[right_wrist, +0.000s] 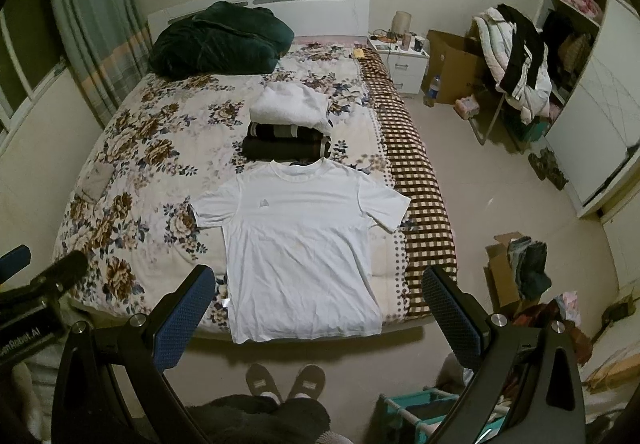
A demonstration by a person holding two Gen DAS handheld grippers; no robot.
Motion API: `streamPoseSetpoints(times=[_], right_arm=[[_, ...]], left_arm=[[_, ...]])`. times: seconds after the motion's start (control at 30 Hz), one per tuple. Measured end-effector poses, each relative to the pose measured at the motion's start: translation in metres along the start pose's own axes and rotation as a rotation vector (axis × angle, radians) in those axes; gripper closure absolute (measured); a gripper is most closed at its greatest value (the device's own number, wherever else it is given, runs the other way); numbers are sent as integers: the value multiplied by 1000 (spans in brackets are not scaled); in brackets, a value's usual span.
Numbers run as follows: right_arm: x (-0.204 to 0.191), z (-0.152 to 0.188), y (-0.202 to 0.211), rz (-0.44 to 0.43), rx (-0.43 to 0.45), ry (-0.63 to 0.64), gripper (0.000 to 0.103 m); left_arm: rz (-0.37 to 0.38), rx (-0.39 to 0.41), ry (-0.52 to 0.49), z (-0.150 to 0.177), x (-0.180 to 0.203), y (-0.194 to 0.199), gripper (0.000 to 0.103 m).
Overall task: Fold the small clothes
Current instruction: 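Lower both tools toward the white T-shirt's side edges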
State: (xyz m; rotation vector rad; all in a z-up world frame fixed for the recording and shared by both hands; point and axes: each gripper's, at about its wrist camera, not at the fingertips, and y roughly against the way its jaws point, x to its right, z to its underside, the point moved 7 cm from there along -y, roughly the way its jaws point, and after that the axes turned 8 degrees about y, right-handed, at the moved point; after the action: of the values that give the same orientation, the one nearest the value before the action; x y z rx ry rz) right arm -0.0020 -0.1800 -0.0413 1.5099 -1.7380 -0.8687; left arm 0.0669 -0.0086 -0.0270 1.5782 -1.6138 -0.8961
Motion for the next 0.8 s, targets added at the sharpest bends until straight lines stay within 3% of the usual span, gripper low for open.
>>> streamPoseSetpoints(times=[0.13,0.23,0.4,0.53,0.7,0.8], right_arm=[[18,-1,-34,-12,-3,-100,0],[44,5,-79,-23,-10,-224,0],[94,15,-168,24,-16,-387,0],[142,32,-261,21,-61,-510,0],[210,73,-423,-85,-136,-772,0],[236,95,-510,-148,-139,-914,0]], left_arm=[[-44,114,2,-36,-4,-21,0],[-57,136,10,-53,-8,-53,0],[-34,70,-3,-60,7,-132,0],[-47,-42,-12,-53,38,-206,0],[-121,-136,-53,-29,75,-305,0],[-138,-238,-49,-7,94,-377,0]])
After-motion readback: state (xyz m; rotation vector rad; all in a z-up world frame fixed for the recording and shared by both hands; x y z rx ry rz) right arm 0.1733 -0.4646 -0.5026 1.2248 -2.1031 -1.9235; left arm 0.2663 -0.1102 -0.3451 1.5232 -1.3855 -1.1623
